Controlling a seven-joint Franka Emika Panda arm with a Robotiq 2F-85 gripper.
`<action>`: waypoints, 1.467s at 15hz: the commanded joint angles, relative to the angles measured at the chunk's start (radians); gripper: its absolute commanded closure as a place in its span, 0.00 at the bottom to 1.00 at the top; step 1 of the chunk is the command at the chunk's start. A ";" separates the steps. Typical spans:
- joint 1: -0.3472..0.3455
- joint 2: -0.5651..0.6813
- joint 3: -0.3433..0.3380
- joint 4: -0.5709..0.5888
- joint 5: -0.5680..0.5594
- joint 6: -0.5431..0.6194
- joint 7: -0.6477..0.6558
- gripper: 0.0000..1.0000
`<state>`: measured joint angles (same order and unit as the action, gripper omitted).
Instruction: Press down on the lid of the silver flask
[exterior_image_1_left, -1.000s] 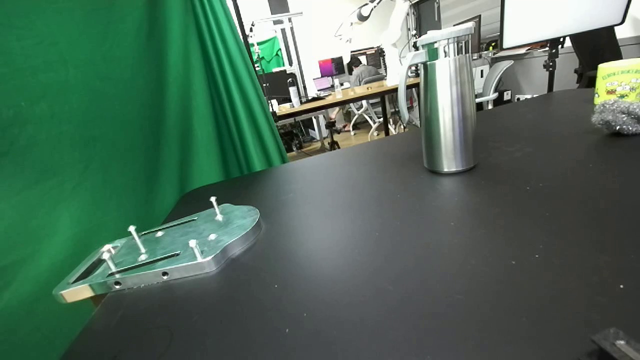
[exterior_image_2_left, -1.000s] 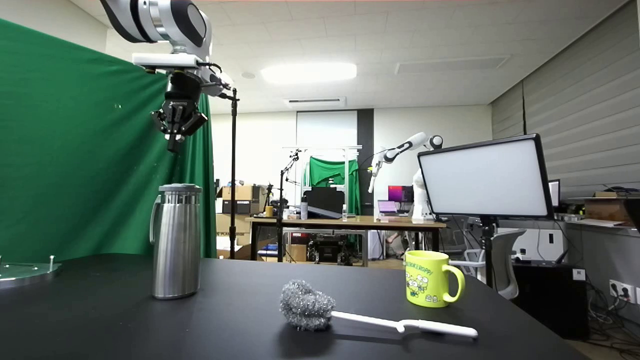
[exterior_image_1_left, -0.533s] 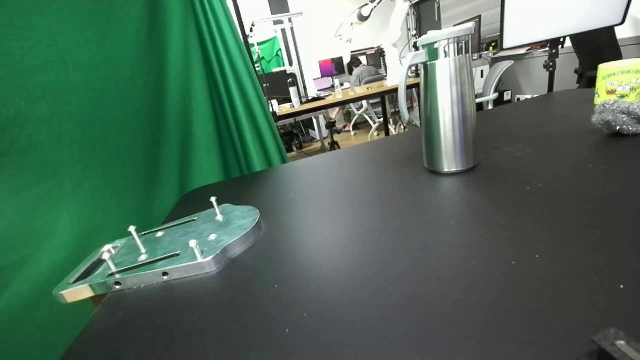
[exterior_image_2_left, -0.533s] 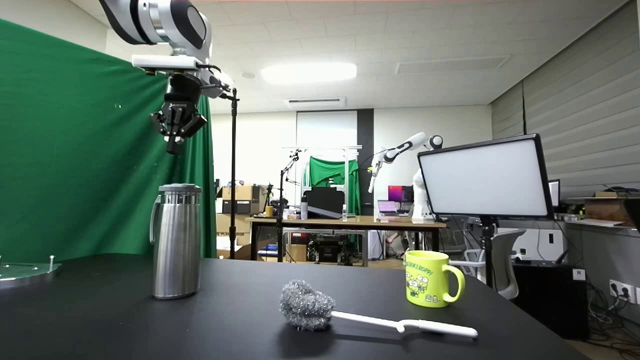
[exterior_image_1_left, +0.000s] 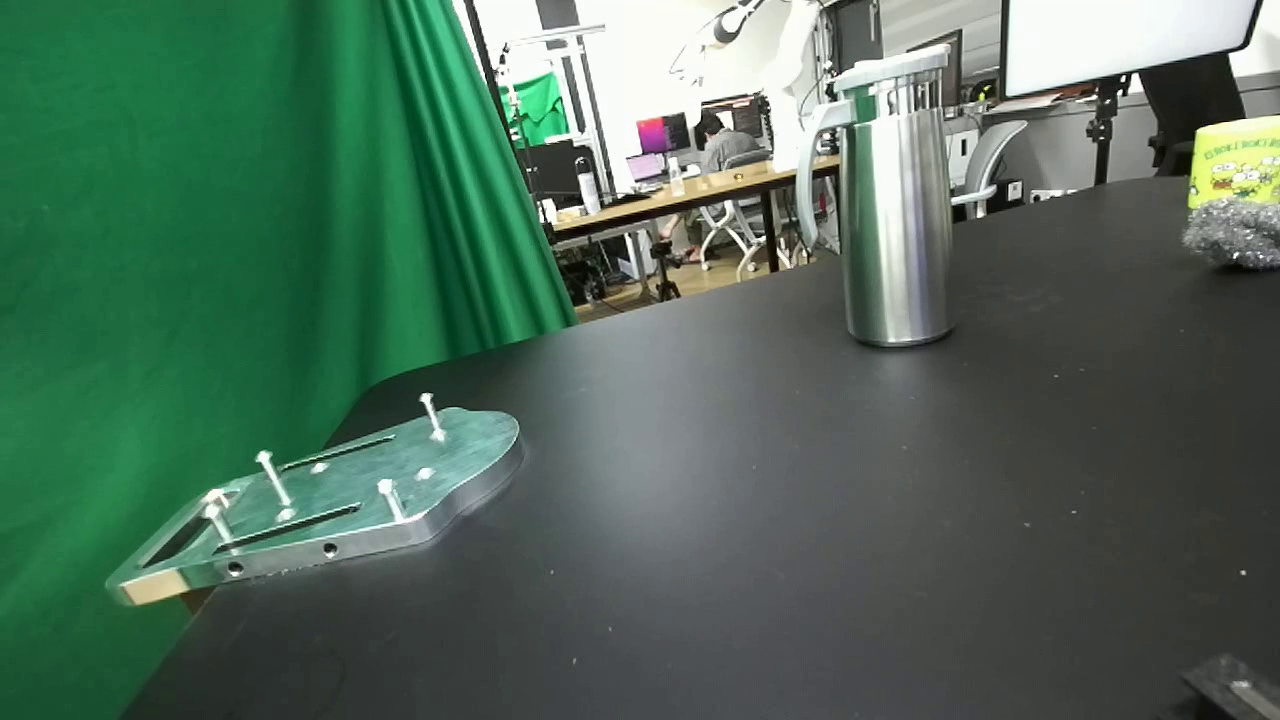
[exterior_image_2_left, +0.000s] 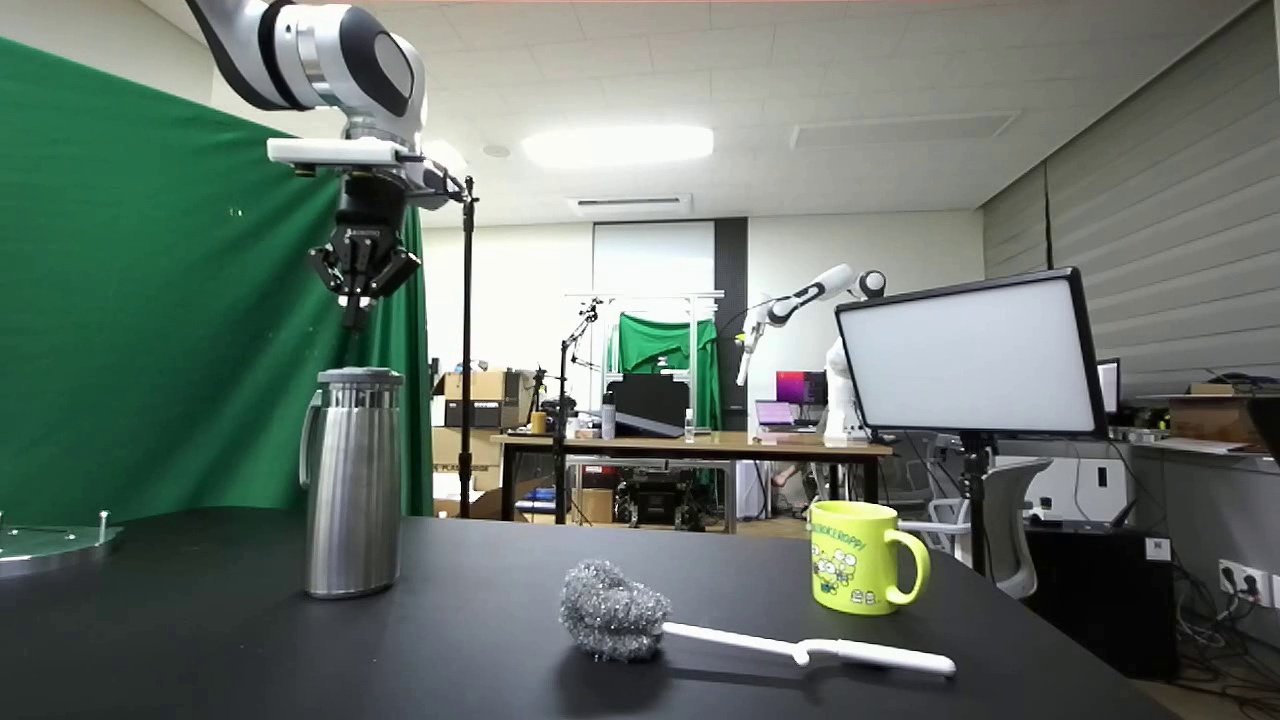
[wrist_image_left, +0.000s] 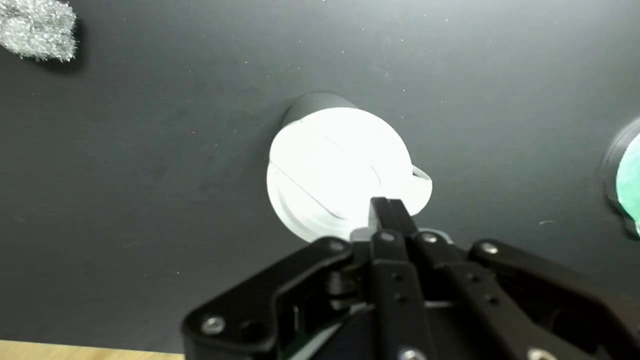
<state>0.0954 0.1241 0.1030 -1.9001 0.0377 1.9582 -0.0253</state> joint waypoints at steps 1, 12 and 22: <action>-0.005 -0.020 -0.009 -0.047 0.010 0.052 0.014 1.00; -0.006 0.008 -0.011 -0.083 0.006 0.103 0.015 1.00; -0.003 0.025 -0.007 -0.079 0.007 0.132 0.008 1.00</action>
<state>0.0909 0.1529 0.0953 -1.9839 0.0383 2.0909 -0.0253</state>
